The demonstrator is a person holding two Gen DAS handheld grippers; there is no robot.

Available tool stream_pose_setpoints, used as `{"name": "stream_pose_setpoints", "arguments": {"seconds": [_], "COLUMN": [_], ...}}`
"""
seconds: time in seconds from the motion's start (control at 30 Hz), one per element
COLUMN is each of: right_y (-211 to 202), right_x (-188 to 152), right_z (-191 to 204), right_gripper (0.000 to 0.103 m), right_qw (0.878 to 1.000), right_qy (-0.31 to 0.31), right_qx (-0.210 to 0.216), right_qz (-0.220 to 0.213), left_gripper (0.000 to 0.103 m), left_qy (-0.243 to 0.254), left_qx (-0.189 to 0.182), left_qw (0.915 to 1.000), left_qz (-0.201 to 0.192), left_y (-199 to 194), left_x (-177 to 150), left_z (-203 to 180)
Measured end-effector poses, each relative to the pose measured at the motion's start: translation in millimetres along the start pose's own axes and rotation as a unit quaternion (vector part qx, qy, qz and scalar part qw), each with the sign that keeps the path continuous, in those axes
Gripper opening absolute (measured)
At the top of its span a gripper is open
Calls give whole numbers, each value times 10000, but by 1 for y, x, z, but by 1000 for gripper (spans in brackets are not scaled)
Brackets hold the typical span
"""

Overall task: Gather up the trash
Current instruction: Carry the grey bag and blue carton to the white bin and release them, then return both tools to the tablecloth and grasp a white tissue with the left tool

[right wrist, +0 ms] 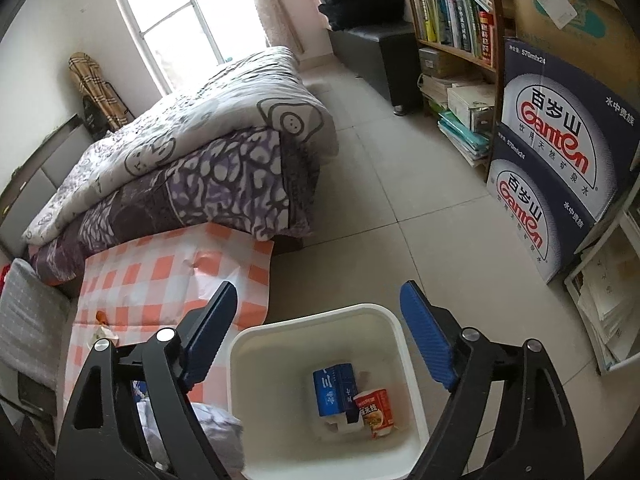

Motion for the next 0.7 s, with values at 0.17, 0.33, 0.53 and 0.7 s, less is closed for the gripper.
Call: {"name": "stream_pose_setpoints", "arguments": {"seconds": [0.17,0.33,0.53,0.7], "right_y": [0,1,5,9], "right_x": [0,-1,-10,-21], "right_z": [-1,4,25,49], "right_gripper": [84,85,89,92], "right_qw": [10000,10000,9995,9981], "right_qy": [-15,-29,-278,-532], "right_qx": [-31,6,74,154], "right_qz": [-11,40,147,270], "left_gripper": [60,65,66,68], "left_qy": [-149,-263,-335,-406], "left_qx": [-392,-365,46,523], "left_qw": [9991,9990,9994,9978], "left_qz": [110,62,-20,-103], "left_y": [5,1,-8,-19], "left_x": [-2,-1,-2,-7], "left_z": [-8,-1,22,51]}}
Point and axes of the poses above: each gripper's, at about its wrist camera, not at the fingertips, and y roughly the way its jaws point, z to its left, x to its top, the point moved 7 cm from there along y, roughly the way its jaws point, and after that the axes turned 1 degree about -x, right-handed, at the moved point
